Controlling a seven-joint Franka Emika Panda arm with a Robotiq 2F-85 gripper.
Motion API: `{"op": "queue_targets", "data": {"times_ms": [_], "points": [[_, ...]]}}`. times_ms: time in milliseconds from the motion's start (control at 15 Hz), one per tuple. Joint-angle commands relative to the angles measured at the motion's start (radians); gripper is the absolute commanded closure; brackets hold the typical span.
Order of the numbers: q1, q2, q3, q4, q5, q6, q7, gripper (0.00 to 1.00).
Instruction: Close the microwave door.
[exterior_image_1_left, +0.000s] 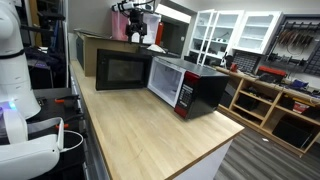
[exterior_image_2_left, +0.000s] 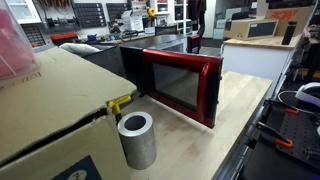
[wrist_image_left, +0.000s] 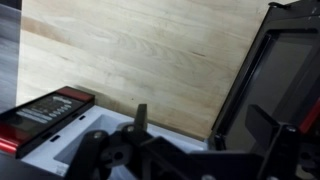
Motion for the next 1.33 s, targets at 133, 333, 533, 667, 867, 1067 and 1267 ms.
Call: {"op": "queue_targets", "data": {"times_ms": [133, 333, 533, 667, 867, 1067, 1267], "points": [[0.060, 0.109, 0.049, 0.128, -0.039, 0.017, -0.178, 0.00], [0.095, 0.131, 0.084, 0.157, -0.050, 0.022, -0.264, 0.00], [0.131, 0.153, 0.120, 0.177, -0.038, 0.052, -0.357, 0.00], [0.148, 0.167, 0.139, 0.187, -0.022, 0.076, -0.437, 0.00], [0.161, 0.192, 0.157, 0.178, -0.016, 0.123, -0.573, 0.00], [0.161, 0.228, 0.171, 0.171, 0.034, 0.149, -0.734, 0.00], [0.160, 0.259, 0.184, 0.174, 0.090, 0.133, -0.885, 0.00]]}}
